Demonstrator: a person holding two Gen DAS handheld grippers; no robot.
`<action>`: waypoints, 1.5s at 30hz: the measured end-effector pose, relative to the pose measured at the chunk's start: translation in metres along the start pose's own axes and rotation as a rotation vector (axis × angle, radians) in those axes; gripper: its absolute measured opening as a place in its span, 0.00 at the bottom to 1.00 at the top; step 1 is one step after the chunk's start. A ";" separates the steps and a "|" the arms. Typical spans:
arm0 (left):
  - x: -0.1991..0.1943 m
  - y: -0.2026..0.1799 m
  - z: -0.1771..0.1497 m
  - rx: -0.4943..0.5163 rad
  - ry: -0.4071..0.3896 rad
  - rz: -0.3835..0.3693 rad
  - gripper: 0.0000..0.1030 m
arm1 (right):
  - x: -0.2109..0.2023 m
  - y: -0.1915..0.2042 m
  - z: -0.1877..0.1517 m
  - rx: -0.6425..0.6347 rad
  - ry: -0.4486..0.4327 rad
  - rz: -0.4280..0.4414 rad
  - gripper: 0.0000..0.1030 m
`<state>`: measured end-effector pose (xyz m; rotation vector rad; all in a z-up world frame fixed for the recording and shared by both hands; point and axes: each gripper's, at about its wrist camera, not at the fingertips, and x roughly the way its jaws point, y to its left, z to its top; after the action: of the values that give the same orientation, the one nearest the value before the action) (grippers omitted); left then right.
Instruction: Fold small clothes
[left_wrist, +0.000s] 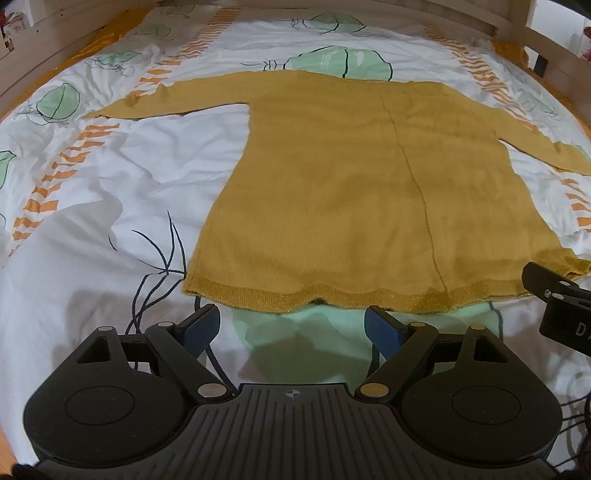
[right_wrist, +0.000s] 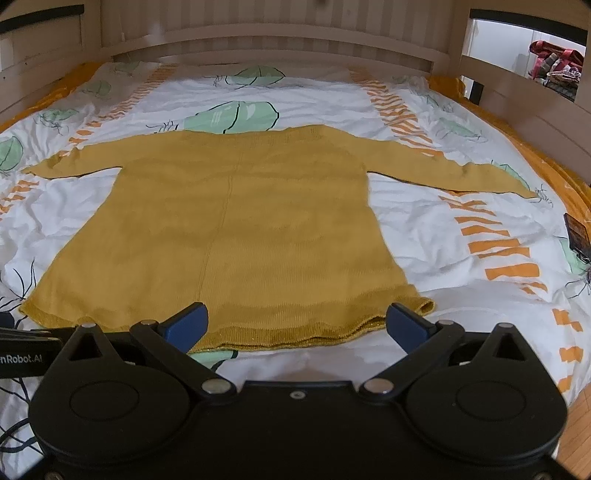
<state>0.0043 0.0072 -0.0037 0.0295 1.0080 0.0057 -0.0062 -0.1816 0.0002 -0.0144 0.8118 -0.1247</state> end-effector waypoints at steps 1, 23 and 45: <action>0.000 0.000 0.000 -0.001 0.001 -0.001 0.83 | 0.000 0.000 0.000 -0.001 0.002 -0.001 0.99; 0.004 -0.001 -0.002 0.004 0.016 -0.001 0.83 | 0.002 0.001 0.000 -0.001 0.023 -0.009 0.99; 0.006 0.001 -0.004 -0.002 0.023 -0.001 0.83 | 0.004 0.004 -0.002 -0.002 0.028 -0.005 0.99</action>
<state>0.0039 0.0087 -0.0110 0.0270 1.0309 0.0068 -0.0040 -0.1781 -0.0043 -0.0170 0.8402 -0.1295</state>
